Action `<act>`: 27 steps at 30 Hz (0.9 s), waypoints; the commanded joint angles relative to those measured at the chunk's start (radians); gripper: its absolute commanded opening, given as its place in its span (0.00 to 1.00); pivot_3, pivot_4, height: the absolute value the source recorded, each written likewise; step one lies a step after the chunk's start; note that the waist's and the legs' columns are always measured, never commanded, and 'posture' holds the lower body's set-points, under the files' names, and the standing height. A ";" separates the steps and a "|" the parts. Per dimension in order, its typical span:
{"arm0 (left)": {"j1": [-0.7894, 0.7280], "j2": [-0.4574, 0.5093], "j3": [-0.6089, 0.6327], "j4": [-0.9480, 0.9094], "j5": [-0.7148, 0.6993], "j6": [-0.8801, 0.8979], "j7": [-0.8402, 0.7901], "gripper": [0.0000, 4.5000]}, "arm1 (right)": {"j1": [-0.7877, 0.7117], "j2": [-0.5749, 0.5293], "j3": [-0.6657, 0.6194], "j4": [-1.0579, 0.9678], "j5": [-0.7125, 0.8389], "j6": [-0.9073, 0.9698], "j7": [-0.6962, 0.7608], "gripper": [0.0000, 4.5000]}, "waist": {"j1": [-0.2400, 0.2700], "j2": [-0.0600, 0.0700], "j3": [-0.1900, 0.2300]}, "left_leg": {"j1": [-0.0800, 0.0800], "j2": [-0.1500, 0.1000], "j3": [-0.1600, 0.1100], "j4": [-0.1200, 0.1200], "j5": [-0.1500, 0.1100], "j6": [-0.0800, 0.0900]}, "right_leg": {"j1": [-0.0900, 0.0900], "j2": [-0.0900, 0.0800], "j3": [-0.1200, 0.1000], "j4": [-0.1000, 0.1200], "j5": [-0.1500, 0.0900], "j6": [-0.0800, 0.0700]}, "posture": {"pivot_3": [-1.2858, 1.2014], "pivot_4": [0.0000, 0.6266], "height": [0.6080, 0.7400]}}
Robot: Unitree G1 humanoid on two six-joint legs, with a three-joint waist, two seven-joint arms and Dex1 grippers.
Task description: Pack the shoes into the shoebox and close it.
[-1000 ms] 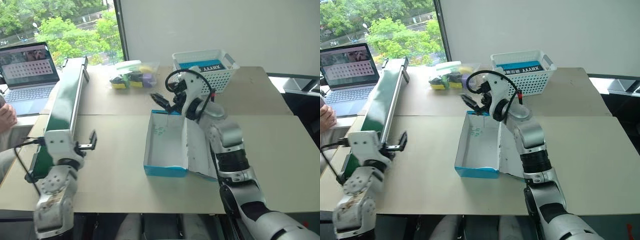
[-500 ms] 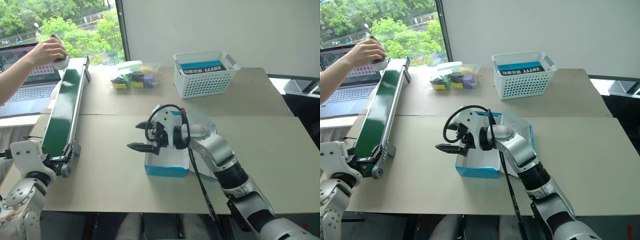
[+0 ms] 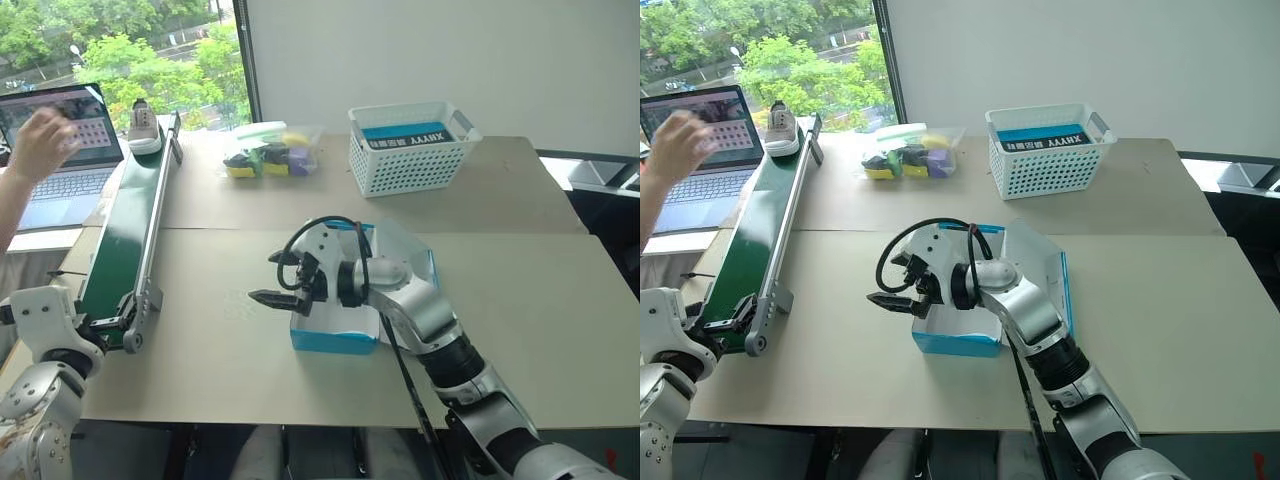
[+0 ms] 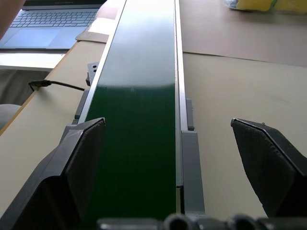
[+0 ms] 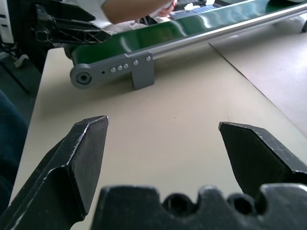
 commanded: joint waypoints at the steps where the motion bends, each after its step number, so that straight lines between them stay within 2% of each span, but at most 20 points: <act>1: -0.005 0.010 0.003 -0.001 0.013 0.000 0.014 1.00 | -0.016 0.003 -0.006 -0.019 -0.003 0.013 -0.007 0.98 | 0.000 0.000 0.000 | 0.000 0.000 0.000 0.000 0.000 0.000 | 0.000 0.000 0.000 0.000 0.000 0.000 | 0.52 0.24 1.00; 27: -0.028 -0.001 -0.001 0.033 0.021 0.030 0.049 1.00 | -0.023 0.010 -0.019 -0.025 -0.009 0.043 -0.035 0.98 | 0.000 0.000 0.000 | 0.000 0.000 0.000 0.000 0.000 0.000 | 0.000 0.000 0.000 0.000 0.000 0.000 | 0.52 0.24 1.00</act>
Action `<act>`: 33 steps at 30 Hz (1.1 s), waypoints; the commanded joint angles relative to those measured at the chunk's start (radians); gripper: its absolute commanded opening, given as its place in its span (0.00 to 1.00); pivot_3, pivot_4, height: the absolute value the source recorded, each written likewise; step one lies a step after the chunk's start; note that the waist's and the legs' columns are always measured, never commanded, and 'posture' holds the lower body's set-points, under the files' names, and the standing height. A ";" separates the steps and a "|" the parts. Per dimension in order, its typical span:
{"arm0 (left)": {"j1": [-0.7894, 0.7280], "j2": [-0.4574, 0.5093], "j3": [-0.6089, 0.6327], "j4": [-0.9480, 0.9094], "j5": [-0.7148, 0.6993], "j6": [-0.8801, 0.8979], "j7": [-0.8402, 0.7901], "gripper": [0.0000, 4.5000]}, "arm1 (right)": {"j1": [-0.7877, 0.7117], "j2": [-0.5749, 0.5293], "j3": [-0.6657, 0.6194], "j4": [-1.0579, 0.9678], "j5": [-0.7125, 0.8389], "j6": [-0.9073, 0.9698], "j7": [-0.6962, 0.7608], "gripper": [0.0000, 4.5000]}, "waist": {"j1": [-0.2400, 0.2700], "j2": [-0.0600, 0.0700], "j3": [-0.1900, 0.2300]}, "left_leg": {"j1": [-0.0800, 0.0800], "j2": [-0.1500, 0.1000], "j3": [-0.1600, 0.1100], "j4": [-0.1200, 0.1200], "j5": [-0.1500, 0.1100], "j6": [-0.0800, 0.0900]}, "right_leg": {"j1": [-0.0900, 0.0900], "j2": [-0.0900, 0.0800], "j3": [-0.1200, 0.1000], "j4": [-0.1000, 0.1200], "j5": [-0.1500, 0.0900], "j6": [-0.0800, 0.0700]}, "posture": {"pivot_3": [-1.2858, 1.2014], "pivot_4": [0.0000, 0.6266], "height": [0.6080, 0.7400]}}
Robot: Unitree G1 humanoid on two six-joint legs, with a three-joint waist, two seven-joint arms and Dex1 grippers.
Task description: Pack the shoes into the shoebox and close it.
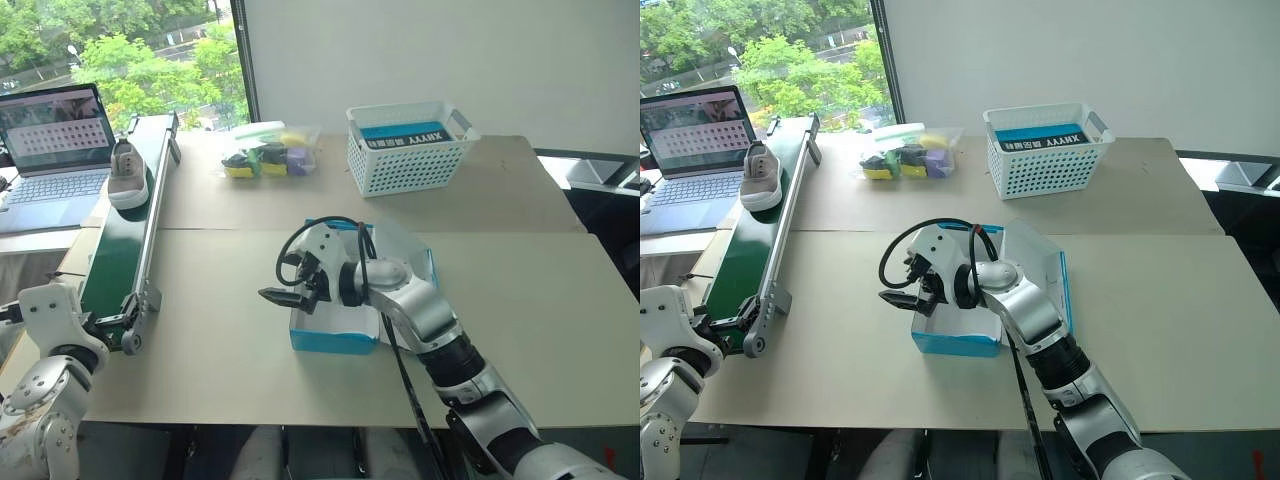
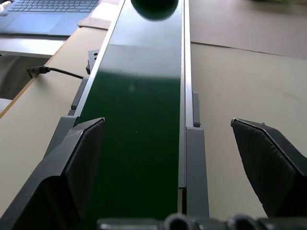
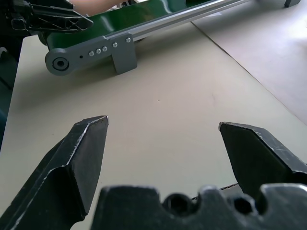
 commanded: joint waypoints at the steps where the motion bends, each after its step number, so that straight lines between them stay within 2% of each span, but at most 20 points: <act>1: 0.000 0.004 0.016 -0.002 0.014 -0.007 0.015 1.00 | -0.022 0.010 -0.019 -0.033 0.013 0.006 -0.002 0.98 | 0.000 0.000 0.000 | 0.000 0.000 0.000 0.000 0.000 0.000 | 0.000 0.000 0.000 0.000 0.000 0.000 | 0.52 0.24 1.00; 19: 0.001 -0.001 -0.012 0.036 0.041 -0.015 0.026 1.00 | -0.004 0.007 -0.021 -0.036 0.013 0.022 -0.018 0.98 | 0.000 0.000 0.000 | 0.000 0.000 0.000 0.000 0.000 0.000 | 0.000 0.000 0.000 0.000 0.000 0.000 | 0.52 0.24 1.00; 33: -0.045 0.004 0.013 0.097 0.079 -0.028 0.074 1.00 | 0.000 0.011 -0.031 -0.041 0.020 0.027 -0.035 0.98 | 0.000 0.000 0.000 | 0.000 0.000 0.000 0.000 0.000 0.000 | 0.000 0.000 0.000 0.000 0.000 0.000 | 0.52 0.24 1.00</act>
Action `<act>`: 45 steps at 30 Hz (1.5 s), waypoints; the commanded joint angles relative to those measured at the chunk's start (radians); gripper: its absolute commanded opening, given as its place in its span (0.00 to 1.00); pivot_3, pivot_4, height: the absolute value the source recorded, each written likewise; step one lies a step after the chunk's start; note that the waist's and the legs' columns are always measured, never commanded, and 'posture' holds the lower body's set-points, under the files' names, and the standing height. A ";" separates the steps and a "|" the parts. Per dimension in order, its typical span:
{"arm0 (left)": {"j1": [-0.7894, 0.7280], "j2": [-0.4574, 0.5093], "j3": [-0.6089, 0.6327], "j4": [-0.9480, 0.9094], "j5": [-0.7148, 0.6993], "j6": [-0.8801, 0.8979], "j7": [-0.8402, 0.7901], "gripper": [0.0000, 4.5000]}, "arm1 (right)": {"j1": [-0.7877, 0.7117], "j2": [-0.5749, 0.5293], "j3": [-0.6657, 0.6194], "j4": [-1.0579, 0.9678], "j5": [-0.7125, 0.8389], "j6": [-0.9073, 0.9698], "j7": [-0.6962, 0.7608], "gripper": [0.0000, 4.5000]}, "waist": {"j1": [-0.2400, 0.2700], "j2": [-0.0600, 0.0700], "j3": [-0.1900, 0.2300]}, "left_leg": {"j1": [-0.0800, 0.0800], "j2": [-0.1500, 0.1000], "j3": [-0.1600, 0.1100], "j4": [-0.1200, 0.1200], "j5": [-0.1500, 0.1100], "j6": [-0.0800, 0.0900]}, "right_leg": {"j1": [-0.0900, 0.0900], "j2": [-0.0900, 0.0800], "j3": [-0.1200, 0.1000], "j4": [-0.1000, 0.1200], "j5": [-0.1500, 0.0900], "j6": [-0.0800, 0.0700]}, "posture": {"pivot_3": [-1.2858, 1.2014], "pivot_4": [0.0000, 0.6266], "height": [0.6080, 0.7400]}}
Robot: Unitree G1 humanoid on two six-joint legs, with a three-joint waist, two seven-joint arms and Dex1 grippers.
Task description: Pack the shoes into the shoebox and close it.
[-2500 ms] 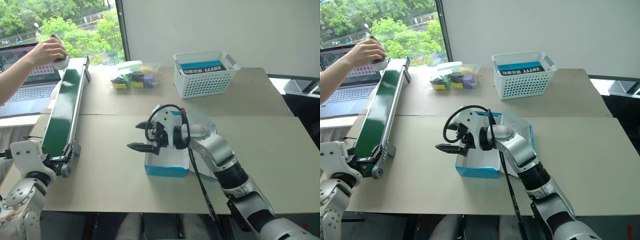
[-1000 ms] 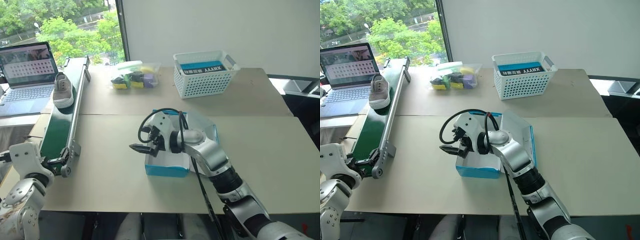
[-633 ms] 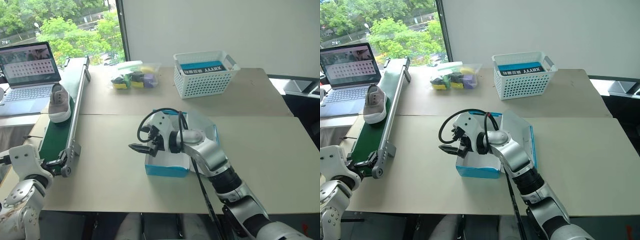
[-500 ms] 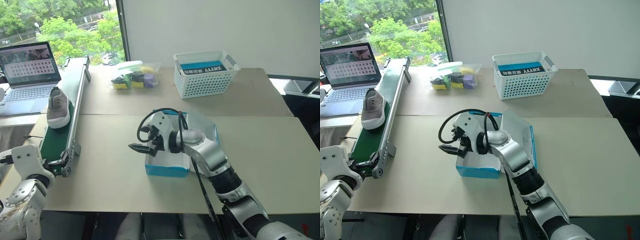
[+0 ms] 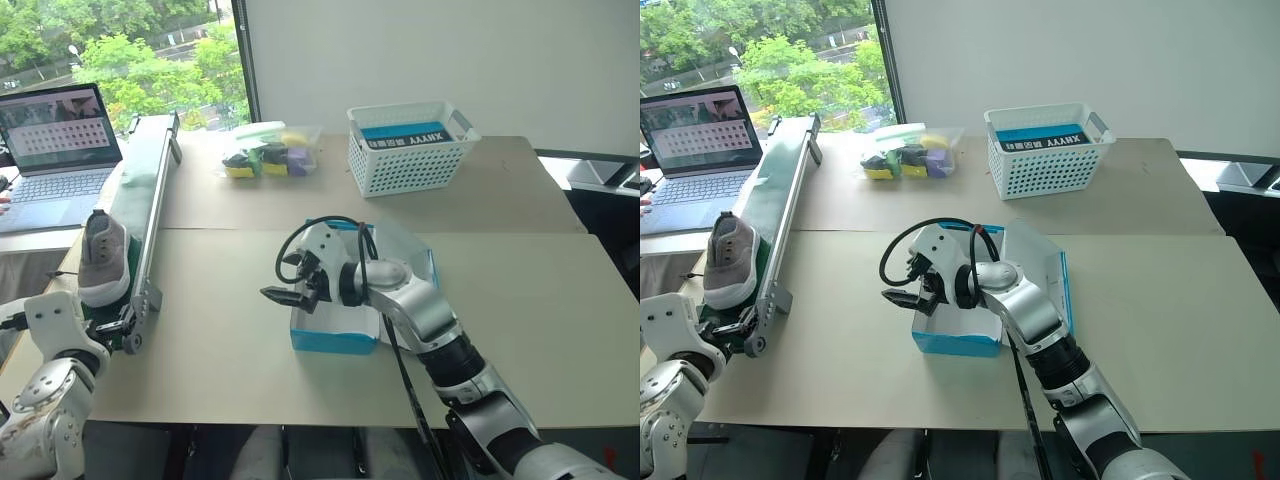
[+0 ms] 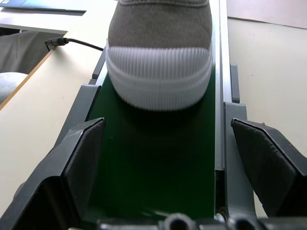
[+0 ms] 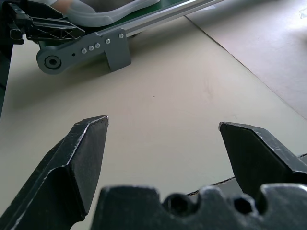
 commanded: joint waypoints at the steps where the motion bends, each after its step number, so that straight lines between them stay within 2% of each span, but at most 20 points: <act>1: -0.015 0.010 0.030 0.000 0.022 -0.026 0.018 1.00 | -0.001 0.008 -0.027 -0.042 0.017 0.000 -0.006 0.98 | 0.000 0.000 0.000 | 0.000 0.000 0.000 0.000 0.000 0.000 | 0.000 0.000 0.000 0.000 0.000 0.000 | 0.52 0.24 1.00; 5: -0.026 -0.001 0.028 -0.002 0.022 -0.042 0.016 1.00 | -0.002 0.008 -0.030 -0.043 0.017 0.002 -0.010 0.98 | 0.000 0.000 0.000 | 0.000 0.000 0.000 0.000 0.000 0.000 | 0.000 0.000 0.000 0.000 0.000 0.000 | 0.52 0.24 1.00; 6: -0.028 -0.003 0.026 -0.004 0.022 -0.045 0.014 0.89 | -0.004 0.007 -0.031 -0.043 0.016 0.003 -0.012 1.00 | 0.000 0.000 0.000 | 0.000 0.000 0.000 0.000 0.000 0.000 | 0.000 0.000 0.000 0.000 0.000 0.000 | 0.52 0.24 1.00; 7: -0.029 -0.004 0.024 -0.005 0.023 -0.045 0.014 0.87 | -0.005 0.007 -0.032 -0.043 0.017 0.003 -0.013 1.00 | 0.000 0.000 0.000 | 0.000 0.000 0.000 0.000 0.000 0.000 | 0.000 0.000 0.000 0.000 0.000 0.000 | 0.52 0.24 1.00; 10: -0.035 -0.009 0.024 -0.004 0.021 -0.039 0.020 0.70 | -0.008 0.007 -0.036 -0.041 0.018 0.004 -0.014 1.00 | 0.002 0.000 0.000 | 0.000 0.000 0.000 0.000 0.000 0.000 | 0.000 0.000 0.000 0.000 0.000 0.000 | 0.52 0.24 1.00; 14: -0.056 -0.015 0.030 -0.001 0.012 -0.035 0.029 0.62 | -0.014 0.007 -0.041 -0.036 0.016 0.002 -0.016 1.00 | 0.005 0.000 0.000 | 0.001 0.000 0.000 0.000 0.000 0.000 | 0.000 0.000 0.000 0.000 0.000 0.000 | 0.52 0.24 1.00; 17: -0.079 -0.024 0.036 -0.015 0.020 -0.075 0.041 0.62 | -0.016 0.007 -0.042 -0.034 0.015 0.001 -0.016 1.00 | 0.006 -0.001 0.000 | 0.001 0.000 0.000 0.000 0.000 0.000 | 0.000 0.000 0.000 0.001 0.000 0.000 | 0.52 0.24 1.00; 21: -0.136 -0.051 0.008 -0.104 0.106 -0.298 0.086 0.62 | -0.023 0.020 -0.058 -0.016 0.013 0.002 -0.036 1.00 | 0.007 -0.006 0.001 | -0.001 0.000 0.000 0.000 0.000 0.000 | -0.001 0.000 0.000 0.000 0.000 0.000 | 0.52 0.24 1.00; 23: -0.147 -0.075 -0.043 -0.139 0.130 -0.333 0.095 0.62 | -0.031 0.049 -0.099 0.001 0.042 0.035 -0.057 1.00 | 0.013 -0.008 0.000 | -0.001 0.000 0.000 0.000 0.000 -0.001 | -0.001 0.000 0.000 0.000 0.000 -0.001 | 0.52 0.24 1.00; 25: -0.154 -0.115 -0.115 -0.167 0.121 -0.338 0.084 0.62 | -0.057 0.102 -0.189 0.033 0.110 0.119 -0.094 1.00 | 0.016 -0.008 0.000 | -0.001 0.000 0.000 0.000 0.000 -0.001 | 0.000 -0.001 0.001 -0.001 0.001 0.000 | 0.52 0.24 1.00; 29: -0.131 -0.199 -0.378 -0.240 0.034 -0.290 -0.032 0.62 | -0.167 0.267 -0.548 0.176 0.392 0.493 -0.239 1.00 | 0.022 -0.008 0.000 | 0.000 0.000 0.001 0.000 0.000 -0.001 | 0.000 0.000 0.002 0.001 0.001 -0.001 | 0.52 0.24 1.00; 33: -0.105 -0.232 -0.488 -0.284 -0.021 -0.256 -0.086 0.62 | -0.193 0.316 -0.681 0.191 0.516 0.601 -0.299 1.00 | 0.024 -0.008 0.000 | -0.003 0.000 0.001 0.000 0.000 0.000 | -0.001 0.000 0.001 -0.001 0.001 -0.001 | 0.52 0.24 1.00; 39: -0.119 -0.230 -0.550 -0.300 -0.051 -0.241 -0.119 0.62 | -0.200 0.338 -0.746 0.229 0.569 0.590 -0.401 1.00 | 0.000 -0.007 0.001 | 0.000 0.002 0.008 0.000 0.000 0.000 | -0.003 0.003 0.009 0.004 0.001 -0.001 | 0.52 0.24 1.00; 45: -0.126 -0.226 -0.579 -0.294 -0.064 -0.231 -0.133 0.62 | -0.200 0.336 -0.772 0.242 0.611 0.553 -0.459 1.00 | -0.003 -0.007 0.001 | 0.001 0.004 0.013 0.001 -0.001 0.001 | -0.002 0.005 0.012 0.004 0.001 -0.001 | 0.52 0.24 1.00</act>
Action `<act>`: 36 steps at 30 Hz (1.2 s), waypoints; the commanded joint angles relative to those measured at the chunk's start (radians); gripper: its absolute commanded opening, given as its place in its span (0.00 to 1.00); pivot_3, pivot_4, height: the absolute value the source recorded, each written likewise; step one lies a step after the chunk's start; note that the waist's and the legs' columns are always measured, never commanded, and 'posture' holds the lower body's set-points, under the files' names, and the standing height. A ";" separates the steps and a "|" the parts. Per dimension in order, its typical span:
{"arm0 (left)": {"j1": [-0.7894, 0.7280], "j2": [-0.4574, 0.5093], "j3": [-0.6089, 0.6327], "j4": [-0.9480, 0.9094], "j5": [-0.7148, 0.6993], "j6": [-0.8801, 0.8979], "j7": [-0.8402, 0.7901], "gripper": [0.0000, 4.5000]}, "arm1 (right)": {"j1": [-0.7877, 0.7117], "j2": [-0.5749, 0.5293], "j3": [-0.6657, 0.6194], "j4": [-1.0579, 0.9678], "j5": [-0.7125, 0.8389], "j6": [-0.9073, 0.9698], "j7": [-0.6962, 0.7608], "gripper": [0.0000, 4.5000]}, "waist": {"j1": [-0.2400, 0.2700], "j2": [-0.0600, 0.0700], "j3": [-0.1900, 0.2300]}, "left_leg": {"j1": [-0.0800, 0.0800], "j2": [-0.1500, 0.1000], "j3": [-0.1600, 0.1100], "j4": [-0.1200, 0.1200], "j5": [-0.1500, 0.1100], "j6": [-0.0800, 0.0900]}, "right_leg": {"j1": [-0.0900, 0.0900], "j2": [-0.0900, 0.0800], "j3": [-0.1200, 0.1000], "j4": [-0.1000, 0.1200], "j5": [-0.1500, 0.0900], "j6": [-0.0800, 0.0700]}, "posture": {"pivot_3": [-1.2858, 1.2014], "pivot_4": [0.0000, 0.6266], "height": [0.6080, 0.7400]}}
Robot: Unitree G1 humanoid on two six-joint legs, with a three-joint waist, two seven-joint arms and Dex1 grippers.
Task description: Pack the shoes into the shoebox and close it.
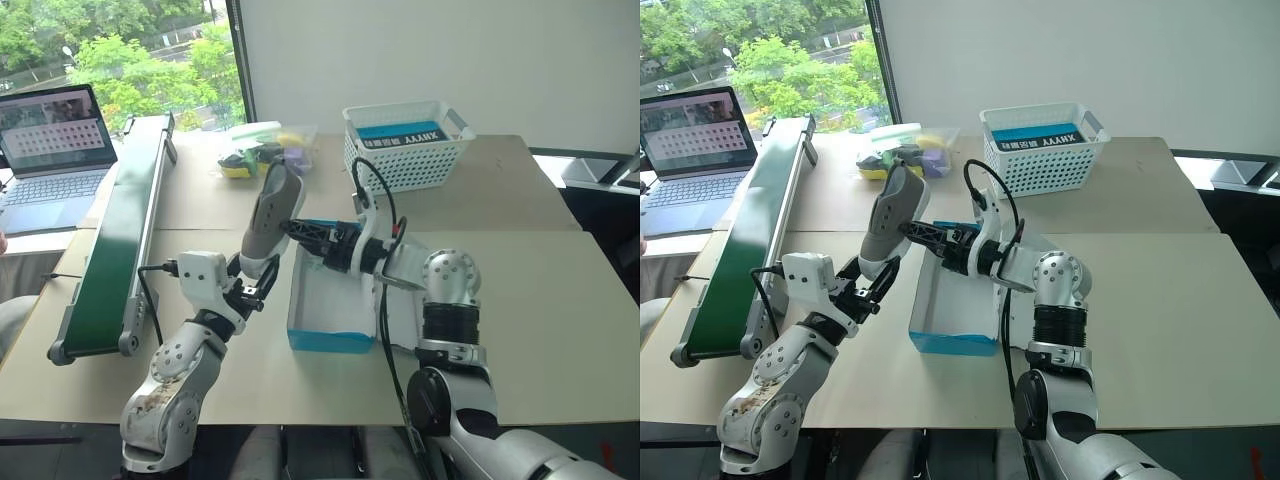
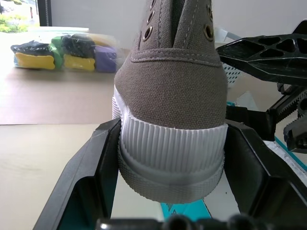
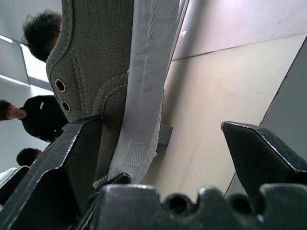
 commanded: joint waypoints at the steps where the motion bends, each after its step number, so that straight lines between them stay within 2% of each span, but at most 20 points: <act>1: -0.021 0.006 -0.030 -0.052 -0.022 -0.011 -0.031 0.62 | -0.035 0.077 -0.025 -0.003 0.053 -0.043 -0.038 1.00 | 0.000 0.000 0.000 | 0.000 0.000 0.000 0.000 0.000 0.000 | 0.000 0.000 0.000 0.000 0.000 0.000 | 0.52 0.24 1.00; 15: -0.042 -0.001 -0.057 -0.079 -0.033 -0.009 -0.035 0.62 | -0.016 0.039 0.018 0.045 0.055 -0.108 -0.076 1.00 | 0.000 0.000 0.000 | 0.000 0.004 0.003 0.000 -0.001 0.001 | 0.000 0.005 0.004 -0.001 0.000 0.000 | 0.52 0.24 1.00; 19: -0.038 -0.001 -0.061 -0.078 -0.030 -0.007 -0.036 0.62 | -0.018 0.036 0.018 0.053 0.058 -0.125 -0.086 0.78 | 0.000 0.000 0.000 | 0.000 0.004 0.004 0.000 -0.001 0.001 | 0.000 0.005 0.004 -0.001 0.000 0.000 | 0.52 0.24 1.00; 22: -0.035 -0.001 -0.058 -0.078 -0.029 -0.004 -0.036 0.62 | -0.019 0.034 0.017 0.058 0.063 -0.133 -0.089 0.51 | 0.000 0.000 0.000 | 0.000 0.004 0.004 0.000 -0.001 0.001 | 0.000 0.005 0.004 -0.001 0.000 0.000 | 0.52 0.24 1.00; 23: -0.035 -0.002 -0.056 -0.078 -0.030 -0.003 -0.036 0.62 | -0.019 0.035 0.016 0.058 0.065 -0.135 -0.090 0.47 | 0.000 0.000 0.000 | 0.000 0.004 0.004 0.000 -0.001 0.001 | 0.000 0.005 0.004 -0.001 0.000 0.000 | 0.52 0.24 1.00; 25: -0.034 -0.001 -0.055 -0.079 -0.028 0.000 -0.036 0.62 | -0.019 0.036 0.017 0.056 0.070 -0.138 -0.093 0.33 | 0.000 0.000 0.000 | 0.000 0.005 0.004 0.000 -0.001 0.001 | 0.000 0.005 0.004 -0.002 0.000 0.000 | 0.52 0.24 1.00; 26: -0.034 -0.001 -0.055 -0.079 -0.028 0.000 -0.035 0.62 | -0.019 0.037 0.018 0.056 0.072 -0.139 -0.094 0.22 | 0.000 0.000 0.000 | 0.000 0.005 0.004 0.000 -0.001 0.001 | 0.000 0.005 0.004 -0.002 0.000 0.000 | 0.52 0.24 1.00; 28: -0.033 0.001 -0.056 -0.080 -0.026 0.000 -0.035 0.62 | -0.019 0.037 0.019 0.055 0.076 -0.141 -0.096 0.11 | 0.000 0.000 0.000 | 0.000 0.005 0.004 0.000 -0.001 0.001 | -0.001 0.006 0.004 -0.002 0.000 -0.001 | 0.52 0.24 1.00; 30: -0.031 0.004 -0.058 -0.080 -0.023 0.000 -0.036 0.62 | -0.020 0.041 0.016 0.054 0.085 -0.140 -0.099 0.06 | 0.000 0.000 0.000 | 0.000 0.005 0.004 0.000 -0.001 0.001 | -0.001 0.006 0.004 -0.002 0.001 -0.001 | 0.52 0.24 1.00; 36: -0.031 0.023 -0.069 -0.061 0.005 0.010 -0.027 0.62 | -0.028 0.050 -0.005 0.059 0.131 -0.128 -0.113 0.05 | 0.000 0.000 0.000 | 0.000 0.006 0.004 0.000 -0.001 0.001 | -0.001 0.006 0.004 -0.003 0.001 -0.001 | 0.52 0.24 1.00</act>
